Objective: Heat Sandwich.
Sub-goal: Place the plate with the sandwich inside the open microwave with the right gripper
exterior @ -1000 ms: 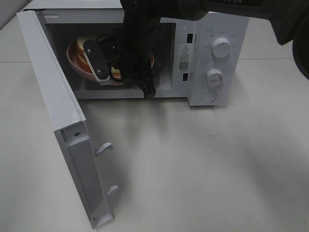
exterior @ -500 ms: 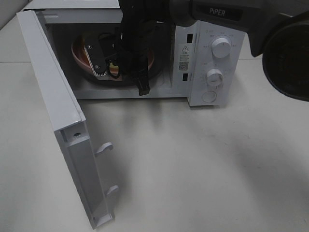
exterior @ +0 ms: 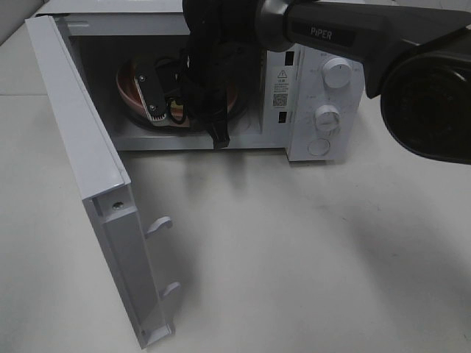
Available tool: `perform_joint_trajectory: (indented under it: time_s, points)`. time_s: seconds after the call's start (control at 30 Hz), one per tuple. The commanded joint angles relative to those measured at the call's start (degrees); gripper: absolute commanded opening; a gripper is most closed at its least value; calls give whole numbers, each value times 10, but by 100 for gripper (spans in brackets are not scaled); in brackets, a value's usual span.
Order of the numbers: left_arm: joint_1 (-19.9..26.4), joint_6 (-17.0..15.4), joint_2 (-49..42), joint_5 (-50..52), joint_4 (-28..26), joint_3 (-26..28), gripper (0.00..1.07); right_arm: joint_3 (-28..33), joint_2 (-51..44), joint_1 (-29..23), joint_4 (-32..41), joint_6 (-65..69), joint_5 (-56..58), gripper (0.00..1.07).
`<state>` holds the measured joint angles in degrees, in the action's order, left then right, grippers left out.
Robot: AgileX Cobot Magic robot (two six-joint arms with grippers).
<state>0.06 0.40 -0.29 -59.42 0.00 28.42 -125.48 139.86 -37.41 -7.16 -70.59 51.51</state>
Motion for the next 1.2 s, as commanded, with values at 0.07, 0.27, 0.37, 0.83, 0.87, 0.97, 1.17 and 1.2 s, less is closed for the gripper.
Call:
perform_joint_trajectory:
  time_s: [0.07, 0.27, 0.37, 0.83, 0.87, 0.97, 1.17, 1.2]
  points:
    - [2, -1, -14, 3, 0, -2, 105, -7, -3, 3, -1, 1, -19, 0]
    - [2, -1, -14, 3, 0, -2, 105, -7, 1, 8, -1, 1, -23, 1]
    - [2, -1, -14, 3, 0, -2, 105, -7, 9, 10, 1, 1, -23, 4]
    - [2, -1, -14, 3, 0, -2, 105, -7, 11, 10, 0, 60, -36, 66]
    - [2, -1, -14, 3, 0, -2, 105, -7, 11, 10, 0, 60, -36, 66]
    - [2, -1, -14, 3, 0, -2, 105, -7, 8, 10, 1, 66, -33, 72]
    - [2, -1, -14, 3, 0, -2, 105, 15, -10, 10, 1, 72, -50, 72]
    - [2, -1, -14, 3, 0, -2, 105, 27, -17, 10, 1, 72, -61, 72]
